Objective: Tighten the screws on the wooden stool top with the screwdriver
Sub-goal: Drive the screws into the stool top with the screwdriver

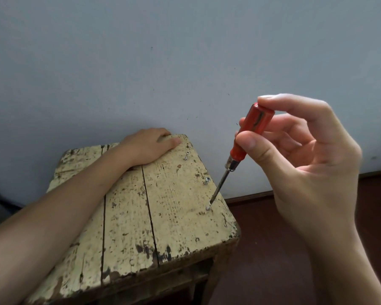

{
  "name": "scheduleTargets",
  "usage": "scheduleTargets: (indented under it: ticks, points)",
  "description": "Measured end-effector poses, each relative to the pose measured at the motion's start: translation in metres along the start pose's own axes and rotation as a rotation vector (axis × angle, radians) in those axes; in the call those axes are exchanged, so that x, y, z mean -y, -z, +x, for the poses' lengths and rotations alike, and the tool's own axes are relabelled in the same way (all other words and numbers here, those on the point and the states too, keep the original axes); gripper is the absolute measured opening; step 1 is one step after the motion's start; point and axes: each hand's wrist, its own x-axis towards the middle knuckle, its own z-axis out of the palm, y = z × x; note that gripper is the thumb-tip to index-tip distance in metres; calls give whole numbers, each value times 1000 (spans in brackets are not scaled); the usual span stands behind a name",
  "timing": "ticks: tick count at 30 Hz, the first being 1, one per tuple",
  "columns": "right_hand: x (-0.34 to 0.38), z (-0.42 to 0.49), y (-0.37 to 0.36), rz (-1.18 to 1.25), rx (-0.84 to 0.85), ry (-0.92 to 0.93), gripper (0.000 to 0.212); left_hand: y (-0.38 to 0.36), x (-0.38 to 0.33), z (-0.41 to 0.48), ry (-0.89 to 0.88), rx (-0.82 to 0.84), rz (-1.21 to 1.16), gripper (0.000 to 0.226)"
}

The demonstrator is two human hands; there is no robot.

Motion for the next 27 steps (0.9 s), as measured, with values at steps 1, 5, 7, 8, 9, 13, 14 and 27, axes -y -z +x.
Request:
scheduleTargets:
  ticks: [1, 5, 7, 8, 9, 13, 14, 27]
  points:
    - [0, -1, 1, 9, 6, -2, 37, 0, 0, 0, -1, -2, 0, 63]
    - [1, -4, 1, 66, 27, -27, 37, 0, 0, 0, -2, -3, 11, 63]
    - [1, -5, 4, 83, 45, -21, 35, 0, 0, 0, -1, -2, 10, 62]
    - [1, -5, 6, 99, 68, -14, 32, -1, -1, 0, -2, -3, 8, 61]
    - [1, -5, 8, 118, 97, -8, 29, -1, 0, 0, -3, -3, 6, 61]
    - [2, -4, 14, 175, 180, -14, 28, -1, 1, 0, -4, -1, -10, 59]
    - [2, -3, 13, 175, 182, -11, 28, -1, 1, 0, -3, -1, -12, 60]
    - [2, -3, 2, -29, 69, 82, 31, -1, 1, 0, 1, 1, 3, 62]
